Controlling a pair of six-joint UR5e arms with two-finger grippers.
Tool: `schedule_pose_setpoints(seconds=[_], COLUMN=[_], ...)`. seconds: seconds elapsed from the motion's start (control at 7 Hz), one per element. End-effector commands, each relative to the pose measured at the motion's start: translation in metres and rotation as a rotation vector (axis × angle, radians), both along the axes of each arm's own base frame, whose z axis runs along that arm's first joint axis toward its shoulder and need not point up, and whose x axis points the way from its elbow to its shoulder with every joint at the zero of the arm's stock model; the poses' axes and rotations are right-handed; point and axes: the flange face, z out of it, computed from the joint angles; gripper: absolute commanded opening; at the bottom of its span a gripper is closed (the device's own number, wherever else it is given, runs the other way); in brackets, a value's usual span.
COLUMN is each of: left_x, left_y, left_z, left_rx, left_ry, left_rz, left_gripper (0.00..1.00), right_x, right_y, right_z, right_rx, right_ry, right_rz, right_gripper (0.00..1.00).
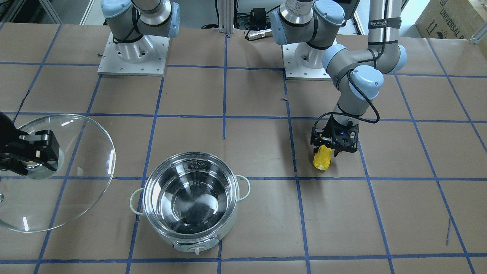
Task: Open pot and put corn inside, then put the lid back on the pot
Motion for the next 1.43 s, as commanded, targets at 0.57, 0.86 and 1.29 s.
schedule_pose_setpoints(seconds=[0.57, 0.86, 1.29], left_x=[-0.011, -0.078, -0.191], left_y=[-0.026, -0.044, -0.098], left_z=[0.138, 0.22, 0.249], left_rx=[0.055, 0.093, 0.067], left_ry=[0.003, 0.022, 0.061], left_rz=[0.228, 0.326, 0.462], left_gripper=[0.15, 0.14, 0.14], right_x=[-0.03, -0.03, -0.03], right_y=[0.006, 0.006, 0.005], right_z=[0.003, 0.004, 0.01], right_rx=[0.028, 0.025, 0.002], right_ry=[-0.009, -0.006, 0.003], right_rz=[-0.019, -0.017, -0.017], right_gripper=[0.1, 0.1, 0.1])
